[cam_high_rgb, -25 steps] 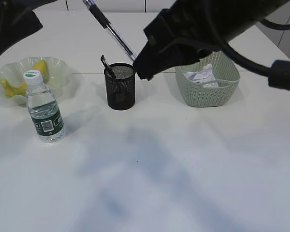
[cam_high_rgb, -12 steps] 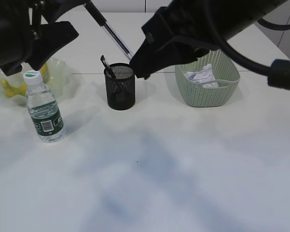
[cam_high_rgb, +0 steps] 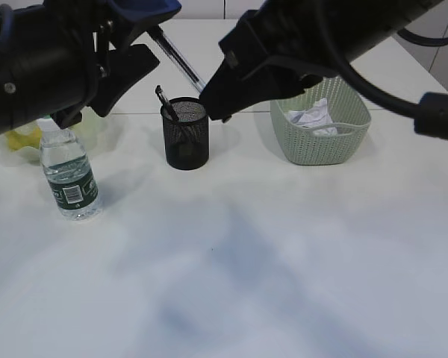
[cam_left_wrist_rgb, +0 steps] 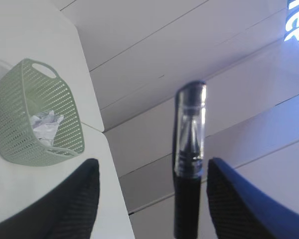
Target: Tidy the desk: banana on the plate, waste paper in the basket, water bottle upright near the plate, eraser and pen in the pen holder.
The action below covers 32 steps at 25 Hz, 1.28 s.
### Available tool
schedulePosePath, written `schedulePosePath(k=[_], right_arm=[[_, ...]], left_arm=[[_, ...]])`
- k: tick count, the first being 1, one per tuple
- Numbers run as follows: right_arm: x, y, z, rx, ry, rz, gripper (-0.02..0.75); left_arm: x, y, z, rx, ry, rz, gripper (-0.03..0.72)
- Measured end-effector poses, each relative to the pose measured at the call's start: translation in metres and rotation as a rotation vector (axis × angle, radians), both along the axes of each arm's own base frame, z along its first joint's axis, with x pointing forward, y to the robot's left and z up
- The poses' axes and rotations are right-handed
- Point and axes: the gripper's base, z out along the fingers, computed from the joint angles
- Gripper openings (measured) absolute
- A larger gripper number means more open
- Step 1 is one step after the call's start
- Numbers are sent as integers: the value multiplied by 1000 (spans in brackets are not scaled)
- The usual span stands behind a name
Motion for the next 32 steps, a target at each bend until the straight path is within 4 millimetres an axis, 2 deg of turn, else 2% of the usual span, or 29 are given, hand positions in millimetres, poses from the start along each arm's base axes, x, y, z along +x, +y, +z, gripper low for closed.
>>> schedulePosePath(k=[6, 14, 22, 32], right_arm=[[0, 0, 0, 1, -2, 3, 38], [0, 0, 0, 0, -3, 4, 38], [0, 0, 0, 0, -3, 4, 38], [-1, 0, 0, -5, 2, 9, 38]], left_arm=[[-2, -2, 1, 23, -35, -26, 410], [-3, -3, 3, 31, -68, -43, 185], [-4, -4, 5, -10, -71, -59, 53], [-5, -5, 6, 4, -91, -76, 45]])
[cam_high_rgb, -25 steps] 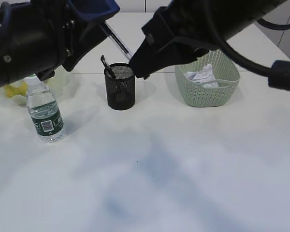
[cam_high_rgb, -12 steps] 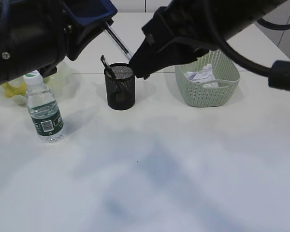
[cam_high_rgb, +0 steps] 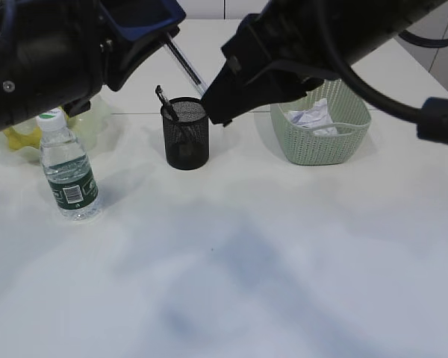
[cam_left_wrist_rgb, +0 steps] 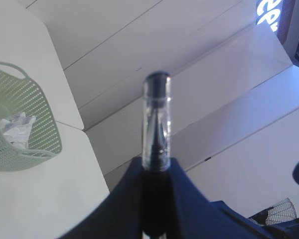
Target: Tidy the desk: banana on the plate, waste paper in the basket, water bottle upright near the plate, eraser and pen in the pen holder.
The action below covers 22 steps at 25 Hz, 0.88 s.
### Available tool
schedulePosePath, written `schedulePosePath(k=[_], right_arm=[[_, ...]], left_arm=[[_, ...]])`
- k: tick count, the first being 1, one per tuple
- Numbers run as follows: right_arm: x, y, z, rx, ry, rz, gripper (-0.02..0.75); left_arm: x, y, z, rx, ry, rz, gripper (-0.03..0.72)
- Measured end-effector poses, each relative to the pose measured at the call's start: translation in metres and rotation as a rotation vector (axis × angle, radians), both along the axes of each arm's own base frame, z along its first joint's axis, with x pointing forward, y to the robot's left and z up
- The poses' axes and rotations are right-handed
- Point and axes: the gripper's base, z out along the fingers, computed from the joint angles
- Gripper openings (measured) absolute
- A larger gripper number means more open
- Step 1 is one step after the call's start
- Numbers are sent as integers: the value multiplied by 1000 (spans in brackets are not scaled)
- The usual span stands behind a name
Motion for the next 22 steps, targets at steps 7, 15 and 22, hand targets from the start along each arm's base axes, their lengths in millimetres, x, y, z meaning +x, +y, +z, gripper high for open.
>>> schedulePosePath(k=[7, 15, 22], right_arm=[[-1, 0, -1, -9, 13, 8, 39], [-2, 0, -1, -11, 15, 10, 181], [-1, 0, -1, -10, 14, 9, 301]], left_arm=[[-2, -2, 0, 35, -31, -27, 45], [-2, -3, -1, 52, -43, -38, 44], [-2, -4, -2, 58, -45, -42, 44]])
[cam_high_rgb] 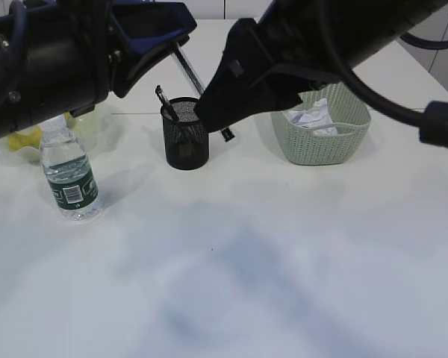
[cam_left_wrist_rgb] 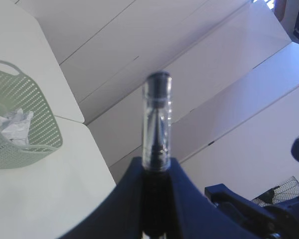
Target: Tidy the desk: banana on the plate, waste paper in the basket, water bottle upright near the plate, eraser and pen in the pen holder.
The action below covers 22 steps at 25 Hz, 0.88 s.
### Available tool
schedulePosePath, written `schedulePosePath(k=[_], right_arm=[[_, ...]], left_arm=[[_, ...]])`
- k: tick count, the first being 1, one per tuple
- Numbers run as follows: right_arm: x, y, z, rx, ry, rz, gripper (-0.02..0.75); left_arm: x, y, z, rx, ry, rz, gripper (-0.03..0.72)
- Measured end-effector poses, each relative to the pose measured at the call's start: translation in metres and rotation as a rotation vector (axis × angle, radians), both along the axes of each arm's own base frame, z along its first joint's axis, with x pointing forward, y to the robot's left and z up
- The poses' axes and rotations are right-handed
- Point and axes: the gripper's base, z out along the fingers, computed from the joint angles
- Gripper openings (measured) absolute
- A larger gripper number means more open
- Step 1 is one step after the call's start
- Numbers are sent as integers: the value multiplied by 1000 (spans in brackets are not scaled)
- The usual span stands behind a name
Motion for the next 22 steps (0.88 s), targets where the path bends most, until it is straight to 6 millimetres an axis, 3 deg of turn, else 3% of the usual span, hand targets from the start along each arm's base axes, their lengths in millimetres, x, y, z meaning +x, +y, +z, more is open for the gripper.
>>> schedulePosePath(k=[4, 9, 18, 22], right_arm=[[0, -6, -1, -60, -10, -27, 305], [-6, -30, 7, -233, -38, -125, 305], [-11, -41, 5, -332, -14, -145, 305], [-10, -41, 5, -340, -15, -148, 305]], left_arm=[[0, 0, 0, 19, -20, 2, 44], [3, 2, -3, 110, -92, 22, 44], [44, 22, -34, 282, -81, 153, 44], [60, 24, -33, 385, -169, 162, 44]])
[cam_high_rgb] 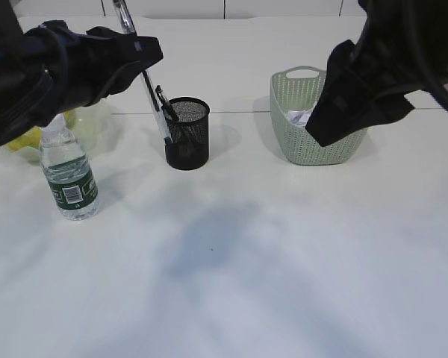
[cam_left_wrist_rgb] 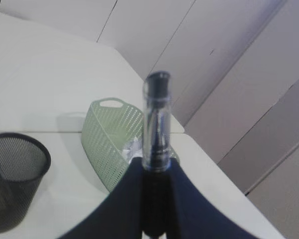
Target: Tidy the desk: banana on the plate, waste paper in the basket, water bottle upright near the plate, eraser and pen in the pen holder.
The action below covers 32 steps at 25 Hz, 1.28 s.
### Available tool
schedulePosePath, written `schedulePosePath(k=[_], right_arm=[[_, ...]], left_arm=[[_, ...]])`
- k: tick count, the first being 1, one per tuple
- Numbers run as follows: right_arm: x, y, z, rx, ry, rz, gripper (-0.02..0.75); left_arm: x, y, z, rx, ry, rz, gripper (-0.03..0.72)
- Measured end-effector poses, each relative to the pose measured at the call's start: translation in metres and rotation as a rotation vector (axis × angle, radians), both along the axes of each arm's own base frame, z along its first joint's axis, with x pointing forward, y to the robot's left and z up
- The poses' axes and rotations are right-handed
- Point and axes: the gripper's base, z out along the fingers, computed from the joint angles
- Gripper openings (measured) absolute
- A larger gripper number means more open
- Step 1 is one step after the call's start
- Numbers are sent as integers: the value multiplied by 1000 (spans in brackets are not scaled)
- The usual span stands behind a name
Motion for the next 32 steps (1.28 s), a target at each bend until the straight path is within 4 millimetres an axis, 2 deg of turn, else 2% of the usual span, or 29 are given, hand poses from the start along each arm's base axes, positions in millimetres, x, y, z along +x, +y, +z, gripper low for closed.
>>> schedulePosePath(k=[6, 11, 15, 21, 27, 32], right_arm=[[0, 0, 0, -5, -4, -1, 305], [0, -1, 0, -6, -2, -1, 305], [0, -1, 0, -11, 1, -1, 306], [0, -1, 0, -13, -2, -1, 306], [0, -2, 0, -15, -3, -1, 306], [0, -2, 0, -15, -3, -1, 306]], left_arm=[[26, -13, 1, 271, -98, -27, 44], [48, -22, -12, 361, -120, -31, 44], [66, -15, -24, 353, -105, 7, 44], [93, 0, -36, 258, -206, 57, 44], [109, -6, -57, 248, -257, 40, 44], [121, -12, -57, 258, -305, 38, 44]])
